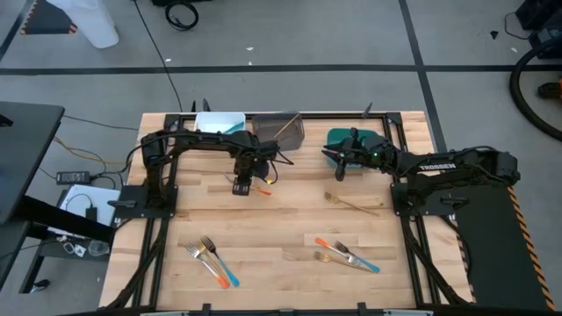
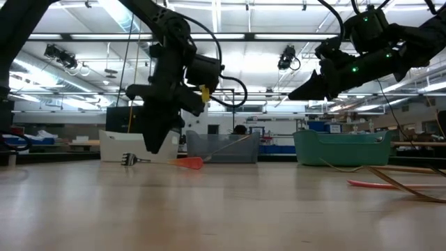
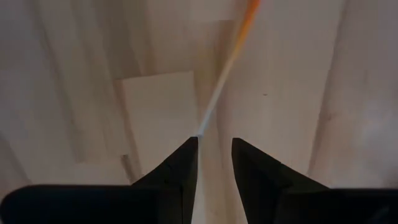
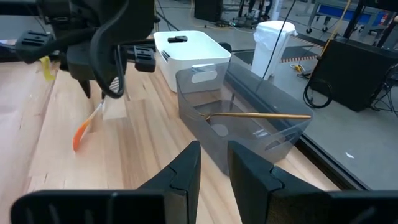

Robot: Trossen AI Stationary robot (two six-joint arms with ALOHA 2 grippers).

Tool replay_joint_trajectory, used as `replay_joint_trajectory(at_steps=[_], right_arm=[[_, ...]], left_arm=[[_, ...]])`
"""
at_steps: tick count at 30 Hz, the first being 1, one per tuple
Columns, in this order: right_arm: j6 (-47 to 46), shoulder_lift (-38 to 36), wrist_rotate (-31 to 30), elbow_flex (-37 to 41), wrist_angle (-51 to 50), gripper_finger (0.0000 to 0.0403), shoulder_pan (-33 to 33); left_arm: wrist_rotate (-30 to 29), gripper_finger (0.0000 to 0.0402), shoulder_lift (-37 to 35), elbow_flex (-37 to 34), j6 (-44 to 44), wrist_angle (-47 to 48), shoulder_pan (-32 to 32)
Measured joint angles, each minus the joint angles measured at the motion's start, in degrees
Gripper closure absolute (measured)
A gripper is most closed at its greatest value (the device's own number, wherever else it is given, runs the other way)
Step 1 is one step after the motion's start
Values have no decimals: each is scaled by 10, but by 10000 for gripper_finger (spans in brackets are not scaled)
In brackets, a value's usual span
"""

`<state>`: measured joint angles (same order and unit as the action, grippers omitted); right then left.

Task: Sort silverware by color (type)
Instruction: Put the orange fork into the green bin

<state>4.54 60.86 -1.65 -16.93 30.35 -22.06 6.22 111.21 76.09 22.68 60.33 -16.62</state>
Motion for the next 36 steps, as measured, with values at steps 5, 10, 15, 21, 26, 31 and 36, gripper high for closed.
replay_joint_trajectory(at_steps=[5,10,15,21,26,31,36], right_arm=[[0,0,-1,0,0,312,0],[1,0,-2,0,6,312,0],[1,0,-2,0,7,312,0],[1,0,-2,0,7,312,0],[16,0,-4,0,-20,312,4],[30,0,-36,-22,-86,312,14],[30,0,-47,-60,-164,312,17]], left_arm=[[-35,295,1,-33,0,-13,0],[-37,295,1,-58,-1,-30,0],[-40,311,0,-68,-8,-50,0],[-58,363,0,-69,-8,-56,0],[-62,391,0,-66,-12,-61,-1],[-101,386,2,-36,-30,-82,-1],[-117,387,2,0,-44,-110,-3]])
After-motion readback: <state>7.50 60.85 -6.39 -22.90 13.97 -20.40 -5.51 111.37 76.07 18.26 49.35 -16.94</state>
